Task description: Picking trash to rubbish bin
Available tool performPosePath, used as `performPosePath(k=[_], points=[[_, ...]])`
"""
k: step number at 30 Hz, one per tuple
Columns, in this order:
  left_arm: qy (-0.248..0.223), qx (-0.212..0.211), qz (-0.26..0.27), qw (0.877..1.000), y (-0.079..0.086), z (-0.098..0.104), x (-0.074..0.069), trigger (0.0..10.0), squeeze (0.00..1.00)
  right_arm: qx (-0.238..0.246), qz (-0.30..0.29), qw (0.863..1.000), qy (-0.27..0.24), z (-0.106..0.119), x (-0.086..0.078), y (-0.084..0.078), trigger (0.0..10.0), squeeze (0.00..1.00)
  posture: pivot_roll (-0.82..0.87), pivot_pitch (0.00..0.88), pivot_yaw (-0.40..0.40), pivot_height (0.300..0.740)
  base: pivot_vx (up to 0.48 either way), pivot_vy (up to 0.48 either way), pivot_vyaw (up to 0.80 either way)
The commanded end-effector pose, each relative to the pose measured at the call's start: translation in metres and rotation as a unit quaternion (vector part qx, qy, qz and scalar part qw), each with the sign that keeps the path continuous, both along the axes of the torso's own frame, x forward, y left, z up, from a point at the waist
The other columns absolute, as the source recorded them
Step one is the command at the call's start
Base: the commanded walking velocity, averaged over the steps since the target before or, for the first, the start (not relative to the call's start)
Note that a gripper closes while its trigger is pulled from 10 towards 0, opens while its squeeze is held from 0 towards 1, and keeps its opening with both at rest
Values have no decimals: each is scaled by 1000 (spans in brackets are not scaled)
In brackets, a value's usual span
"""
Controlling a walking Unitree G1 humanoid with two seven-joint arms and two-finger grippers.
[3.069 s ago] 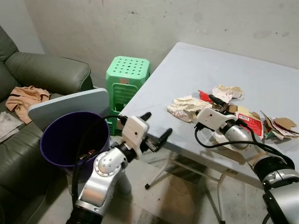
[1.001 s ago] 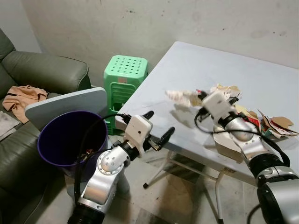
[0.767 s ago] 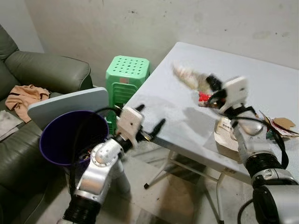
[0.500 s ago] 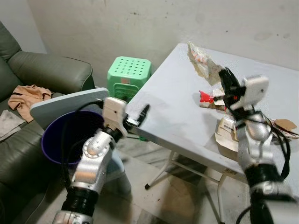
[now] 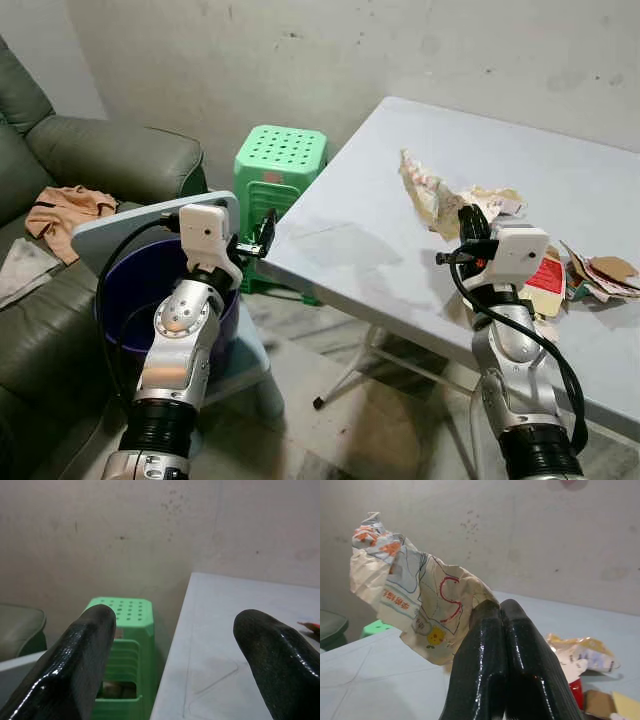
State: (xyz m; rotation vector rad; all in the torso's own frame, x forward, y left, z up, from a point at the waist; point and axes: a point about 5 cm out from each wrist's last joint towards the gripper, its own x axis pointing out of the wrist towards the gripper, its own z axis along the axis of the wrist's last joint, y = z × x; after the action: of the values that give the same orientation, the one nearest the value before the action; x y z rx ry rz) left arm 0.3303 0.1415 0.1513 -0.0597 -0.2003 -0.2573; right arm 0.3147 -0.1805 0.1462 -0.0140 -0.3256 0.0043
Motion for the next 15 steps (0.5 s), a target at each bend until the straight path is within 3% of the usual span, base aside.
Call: performPosePath(k=[1,7,15], points=[[-5,-4,8,1000,2,0,-1,10000,0,1,-12,1000,-4,4,-2,-3,10000,0,57,0,-15,715,0,0,0],[4,-21,21,1000,11,-5,-5,10000,0,-9,-24,999,22,-3,-11,-5,10000,0,50,0,-1,715,0,0,0],[7,-7,23,1000,13,-2,0,10000,0,-11,-20,999,33,-2,-10,1,10000,0,52,5,4,715,0,0,800]])
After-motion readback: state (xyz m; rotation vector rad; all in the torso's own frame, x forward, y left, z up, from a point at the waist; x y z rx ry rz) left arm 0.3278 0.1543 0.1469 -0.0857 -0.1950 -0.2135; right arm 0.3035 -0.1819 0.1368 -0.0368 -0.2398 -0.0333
